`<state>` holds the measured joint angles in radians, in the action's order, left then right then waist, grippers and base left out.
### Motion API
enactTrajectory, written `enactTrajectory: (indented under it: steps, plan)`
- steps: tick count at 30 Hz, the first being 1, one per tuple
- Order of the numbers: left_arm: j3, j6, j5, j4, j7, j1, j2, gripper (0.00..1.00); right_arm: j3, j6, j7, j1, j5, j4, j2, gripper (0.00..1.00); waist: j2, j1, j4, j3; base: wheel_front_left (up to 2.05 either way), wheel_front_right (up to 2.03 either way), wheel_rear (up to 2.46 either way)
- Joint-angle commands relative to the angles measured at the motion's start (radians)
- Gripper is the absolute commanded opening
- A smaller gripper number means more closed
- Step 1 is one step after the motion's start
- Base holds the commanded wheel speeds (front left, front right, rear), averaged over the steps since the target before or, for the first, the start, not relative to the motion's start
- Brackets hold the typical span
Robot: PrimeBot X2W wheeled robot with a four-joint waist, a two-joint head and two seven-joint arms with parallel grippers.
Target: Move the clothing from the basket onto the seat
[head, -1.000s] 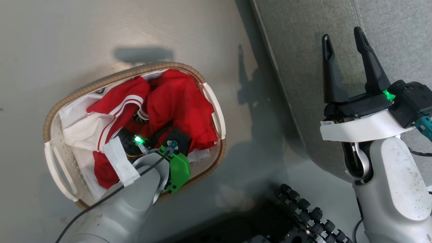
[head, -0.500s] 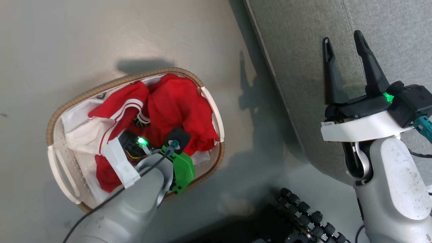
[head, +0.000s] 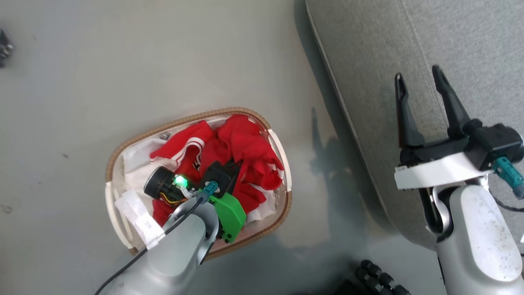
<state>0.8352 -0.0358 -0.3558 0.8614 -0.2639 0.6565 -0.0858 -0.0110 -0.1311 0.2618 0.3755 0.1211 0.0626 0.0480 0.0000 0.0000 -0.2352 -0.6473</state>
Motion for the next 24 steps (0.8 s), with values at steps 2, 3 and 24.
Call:
enactTrajectory:
  steps: [2,3,24]
  plan:
    - [-0.023,-0.008,0.021,-0.053,-0.001,-0.03,-0.011,0.0,0.013,0.001,0.005,-0.033,-0.02,0.011,0.004,1.0,0.0,0.0,0.072,0.126,0.0,0.0,0.0]
    - [-0.042,-0.014,0.033,-0.096,-0.001,-0.047,-0.018,0.0,0.021,0.001,0.005,-0.053,-0.03,0.02,0.004,1.0,0.0,0.0,0.085,0.166,0.0,0.0,0.0]
    - [-0.047,-0.093,0.173,-0.304,-0.001,0.153,-0.1,0.0,0.038,0.001,0.005,-0.269,-0.081,0.062,0.004,1.0,0.0,0.0,0.217,0.56,0.0,0.0,0.0]
